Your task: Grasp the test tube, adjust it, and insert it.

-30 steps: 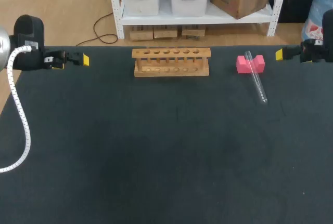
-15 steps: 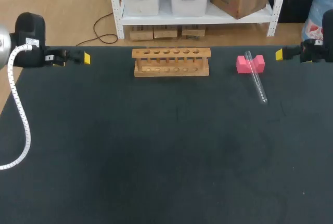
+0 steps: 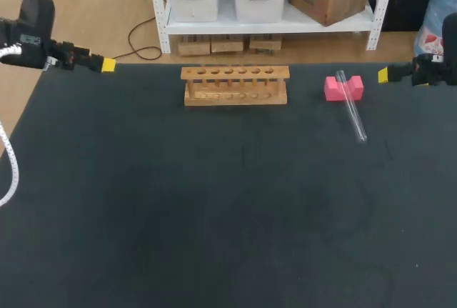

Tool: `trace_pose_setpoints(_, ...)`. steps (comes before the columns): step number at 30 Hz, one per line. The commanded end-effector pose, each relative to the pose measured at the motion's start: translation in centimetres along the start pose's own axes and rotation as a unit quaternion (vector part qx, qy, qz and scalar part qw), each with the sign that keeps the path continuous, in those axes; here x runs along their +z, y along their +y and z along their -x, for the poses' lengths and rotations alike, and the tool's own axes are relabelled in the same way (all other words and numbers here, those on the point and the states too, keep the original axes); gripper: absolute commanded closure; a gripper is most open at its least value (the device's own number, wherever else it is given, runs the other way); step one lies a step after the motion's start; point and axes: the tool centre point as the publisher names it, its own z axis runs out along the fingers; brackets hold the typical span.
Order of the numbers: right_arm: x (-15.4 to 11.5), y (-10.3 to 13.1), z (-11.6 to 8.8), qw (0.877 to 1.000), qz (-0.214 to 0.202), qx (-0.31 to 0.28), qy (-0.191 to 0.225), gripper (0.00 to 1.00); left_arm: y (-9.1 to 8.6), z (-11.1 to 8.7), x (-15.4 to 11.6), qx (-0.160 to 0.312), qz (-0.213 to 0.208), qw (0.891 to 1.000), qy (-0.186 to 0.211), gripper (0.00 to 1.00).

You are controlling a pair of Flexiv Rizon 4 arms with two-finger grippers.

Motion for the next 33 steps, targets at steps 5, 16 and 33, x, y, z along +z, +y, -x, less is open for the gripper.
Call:
trace_pose_setpoints(5, -0.1, 0.1, 0.0, 1.000, -0.003, 0.000, 0.000, 0.00, 2.4, 0.8, 1.9, 0.063, -0.185, 0.980, -0.030, 0.00)
trace_pose_setpoints(16, -0.1, 0.1, 0.0, 1.000, -0.003, 0.000, 0.000, 0.00, 4.1, 0.6, 5.7, 0.088, -0.218, 0.972, -0.024, 0.00)
trace_pose_setpoints(33, -0.1, 0.1, 0.0, 1.000, -0.003, 0.000, 0.000, 0.00, 3.2, 0.7, 9.4, 0.104, -0.230, 0.967, -0.020, 0.00)
